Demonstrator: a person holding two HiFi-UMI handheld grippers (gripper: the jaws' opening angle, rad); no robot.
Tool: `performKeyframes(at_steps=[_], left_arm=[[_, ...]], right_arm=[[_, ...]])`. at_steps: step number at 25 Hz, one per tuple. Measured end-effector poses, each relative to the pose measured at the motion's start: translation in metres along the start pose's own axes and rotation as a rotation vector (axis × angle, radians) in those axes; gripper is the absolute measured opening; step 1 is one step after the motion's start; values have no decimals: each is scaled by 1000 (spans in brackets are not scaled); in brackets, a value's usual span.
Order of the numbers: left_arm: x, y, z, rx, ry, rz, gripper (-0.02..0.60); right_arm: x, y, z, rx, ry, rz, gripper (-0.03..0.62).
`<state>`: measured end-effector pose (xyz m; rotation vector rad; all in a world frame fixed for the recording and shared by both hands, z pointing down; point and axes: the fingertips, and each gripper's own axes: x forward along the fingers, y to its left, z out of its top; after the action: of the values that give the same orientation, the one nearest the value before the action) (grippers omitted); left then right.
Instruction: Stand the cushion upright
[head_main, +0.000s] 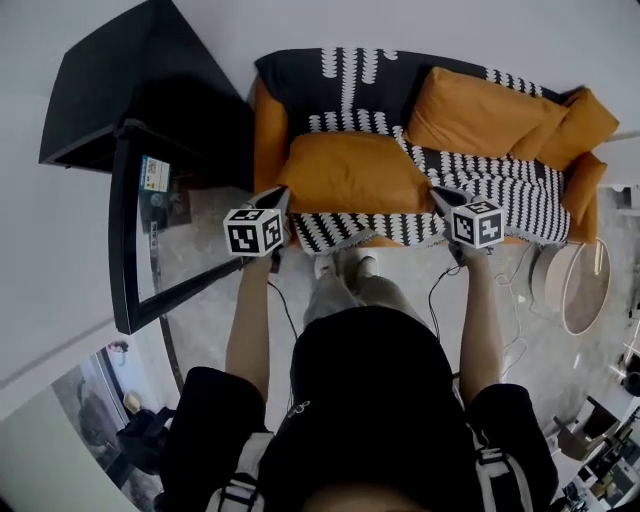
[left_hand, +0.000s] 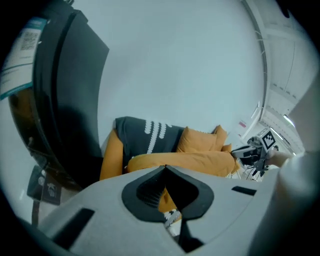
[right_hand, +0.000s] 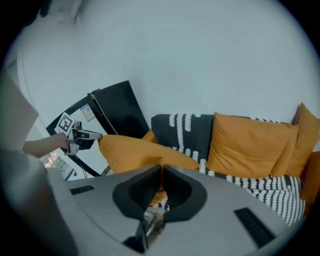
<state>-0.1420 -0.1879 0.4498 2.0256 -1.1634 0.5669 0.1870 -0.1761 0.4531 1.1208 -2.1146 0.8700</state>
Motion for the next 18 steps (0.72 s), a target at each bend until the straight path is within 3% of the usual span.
performKeyframes(at_steps=[6,11,14,18], left_arm=[[47,-3,79,110,-81,-6,9],[64,8,142,148,-179,0,9],[77,13,173,148,-217,-7,11],[98,24,207,158,-222,20,11]], right_arm=[[22,-28,78,19,-166,-32,21],[39,-59,143,81,-307,-104,21],[54,-83,173,98,-351,-194,21],[53,-109,214,44,-346,-380,23]])
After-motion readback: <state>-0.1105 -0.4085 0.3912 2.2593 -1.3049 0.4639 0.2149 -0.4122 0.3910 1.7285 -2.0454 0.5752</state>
